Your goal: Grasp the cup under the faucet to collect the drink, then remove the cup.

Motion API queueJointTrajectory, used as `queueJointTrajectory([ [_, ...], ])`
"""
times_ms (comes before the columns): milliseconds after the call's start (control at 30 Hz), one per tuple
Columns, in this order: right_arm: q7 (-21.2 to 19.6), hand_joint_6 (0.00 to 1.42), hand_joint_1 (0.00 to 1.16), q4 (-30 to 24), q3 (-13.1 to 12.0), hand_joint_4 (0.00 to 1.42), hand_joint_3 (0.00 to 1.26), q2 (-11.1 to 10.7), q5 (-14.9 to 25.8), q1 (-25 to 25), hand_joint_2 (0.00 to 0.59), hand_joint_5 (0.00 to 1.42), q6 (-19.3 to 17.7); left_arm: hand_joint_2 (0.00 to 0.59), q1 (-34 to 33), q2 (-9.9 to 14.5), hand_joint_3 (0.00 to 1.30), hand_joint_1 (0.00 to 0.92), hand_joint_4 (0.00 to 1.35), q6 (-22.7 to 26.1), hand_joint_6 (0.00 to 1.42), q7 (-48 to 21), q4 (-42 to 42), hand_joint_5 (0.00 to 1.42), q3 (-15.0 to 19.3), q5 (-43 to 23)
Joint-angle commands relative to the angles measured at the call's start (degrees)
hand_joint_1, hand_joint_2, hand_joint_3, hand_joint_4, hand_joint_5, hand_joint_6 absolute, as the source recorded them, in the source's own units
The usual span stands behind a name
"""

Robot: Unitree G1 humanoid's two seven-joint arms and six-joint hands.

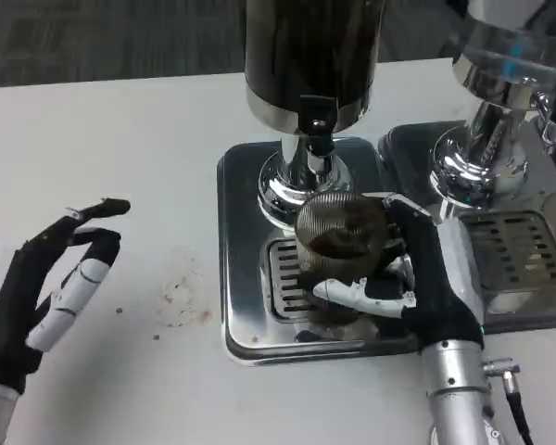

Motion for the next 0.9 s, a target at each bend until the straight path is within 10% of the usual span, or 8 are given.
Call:
queueJointTrajectory([
  [33,-1.1,0.85,1.04,-2.4,-0.7,0.82,0.76,0.0,0.2,0.6,0.086,0.80,-1.1,0.203,0.1,-0.4,0.37,0.000,0.25,-0.5,0.28,-0.2,0.9,0.39,-0.6,-0.2],
  [900,-1.6,1.01,1.03,-15.0,-2.3,0.89,0.79,-0.7,-1.7,7.9,0.078,0.88,0.2,0.204,0.3,1.0,0.36,0.000,0.25,-1.8,0.29,-3.1,2.1,0.39,-1.5,-1.1],
])
